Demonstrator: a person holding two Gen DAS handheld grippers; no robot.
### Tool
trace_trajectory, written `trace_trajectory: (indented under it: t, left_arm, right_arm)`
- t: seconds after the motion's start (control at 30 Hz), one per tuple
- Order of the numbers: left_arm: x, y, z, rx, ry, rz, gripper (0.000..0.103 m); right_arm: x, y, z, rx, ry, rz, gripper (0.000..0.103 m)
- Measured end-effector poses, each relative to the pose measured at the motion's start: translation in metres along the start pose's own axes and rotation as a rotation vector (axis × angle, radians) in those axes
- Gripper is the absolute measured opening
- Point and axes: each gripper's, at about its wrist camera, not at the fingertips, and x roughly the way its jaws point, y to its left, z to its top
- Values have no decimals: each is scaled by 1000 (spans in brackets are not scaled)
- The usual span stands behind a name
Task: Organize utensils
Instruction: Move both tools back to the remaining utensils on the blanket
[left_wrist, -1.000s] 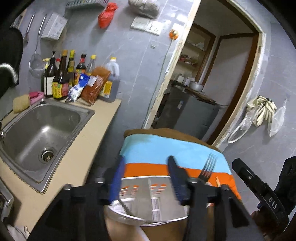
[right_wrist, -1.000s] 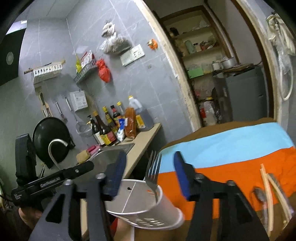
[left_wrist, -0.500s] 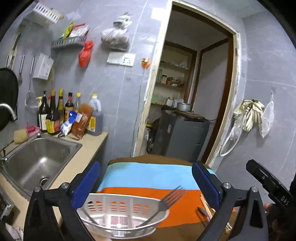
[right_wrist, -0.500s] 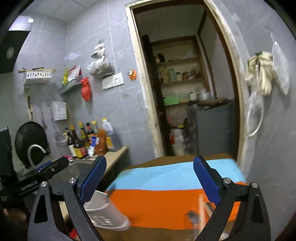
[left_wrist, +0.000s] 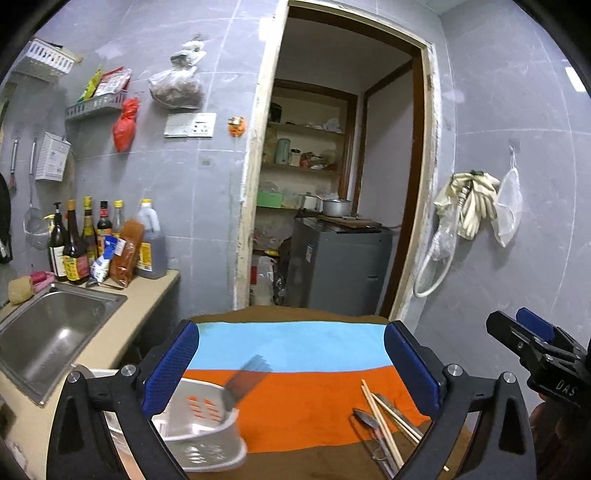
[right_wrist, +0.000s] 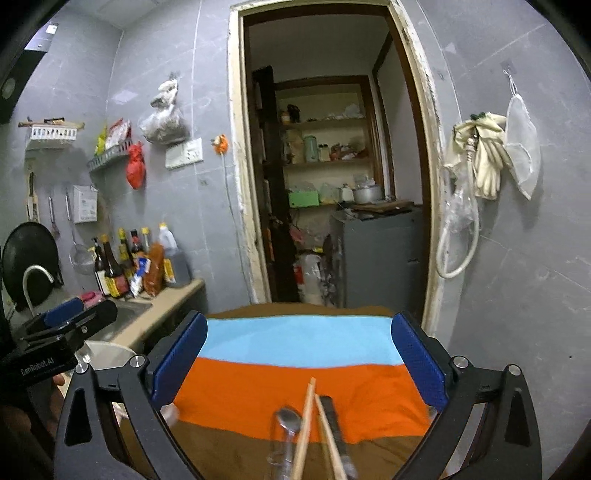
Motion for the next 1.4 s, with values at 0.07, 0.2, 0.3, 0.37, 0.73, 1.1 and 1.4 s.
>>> trace_trajectory:
  t: [0.07, 0.2, 0.3, 0.37, 0.73, 1.1, 1.4]
  left_arm:
    - [6, -9, -6, 1, 13, -5, 101]
    - [21, -28, -23, 12, 57, -21, 101]
    - [35, -39, -34, 27, 100, -30, 101]
    - [44, -46, -41, 37, 130, -35, 101]
    - [118, -59, -98, 64, 389, 11, 101]
    - [161, -63, -132, 34, 565, -10, 101]
    - [174, -71, -144, 75, 632, -5, 100]
  right_arm:
    - [2, -15, -6, 0, 22, -12, 98]
    - [11, -40, -17, 4, 72, -35, 98]
    - [21, -58, -25, 12, 108, -42, 98]
    - [31, -70, -31, 27, 138, -36, 98]
    - [105, -99, -86, 29, 328, 6, 98]
    - [148, -101, -126, 15, 458, 73, 97]
    - [157, -107, -134, 39, 486, 81, 97]
